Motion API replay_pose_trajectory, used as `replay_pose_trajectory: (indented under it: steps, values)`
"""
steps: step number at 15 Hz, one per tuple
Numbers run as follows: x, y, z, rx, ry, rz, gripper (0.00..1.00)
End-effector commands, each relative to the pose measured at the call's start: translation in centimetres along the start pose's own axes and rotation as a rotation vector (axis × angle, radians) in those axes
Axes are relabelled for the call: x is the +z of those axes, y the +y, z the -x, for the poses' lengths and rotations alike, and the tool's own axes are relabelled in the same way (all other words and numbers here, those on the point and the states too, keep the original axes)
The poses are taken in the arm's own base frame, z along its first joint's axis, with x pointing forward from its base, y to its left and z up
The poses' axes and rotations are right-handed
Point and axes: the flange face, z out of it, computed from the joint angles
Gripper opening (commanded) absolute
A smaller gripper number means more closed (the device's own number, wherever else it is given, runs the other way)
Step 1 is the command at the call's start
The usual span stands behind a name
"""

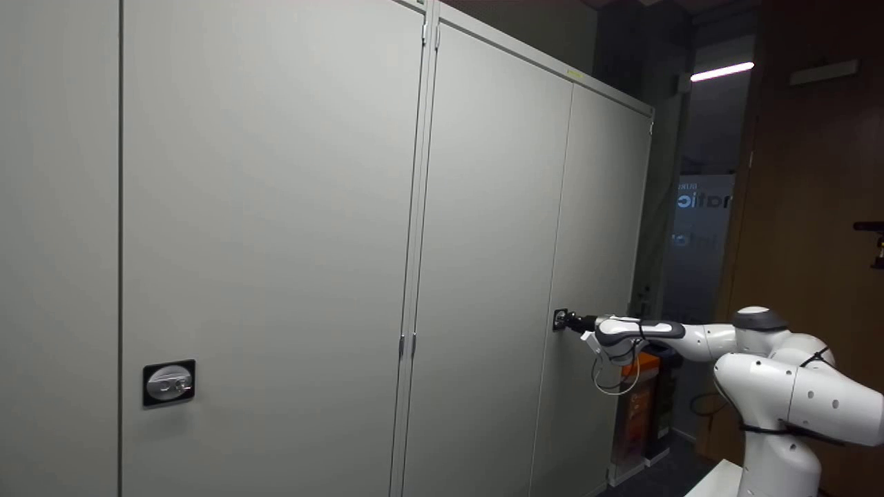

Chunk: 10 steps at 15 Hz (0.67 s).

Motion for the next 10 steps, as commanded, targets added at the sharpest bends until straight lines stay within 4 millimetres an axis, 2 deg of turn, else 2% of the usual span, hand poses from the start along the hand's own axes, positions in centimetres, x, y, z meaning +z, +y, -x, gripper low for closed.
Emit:
replay_pose_trajectory:
  steps: [1,10]
  values:
    - [-0.68,-2.95,-1.46,0.031,0.025,-0.064,0.08]
    - [-0.75,-3.09,-1.23,0.041,0.025,-0.071,0.08]
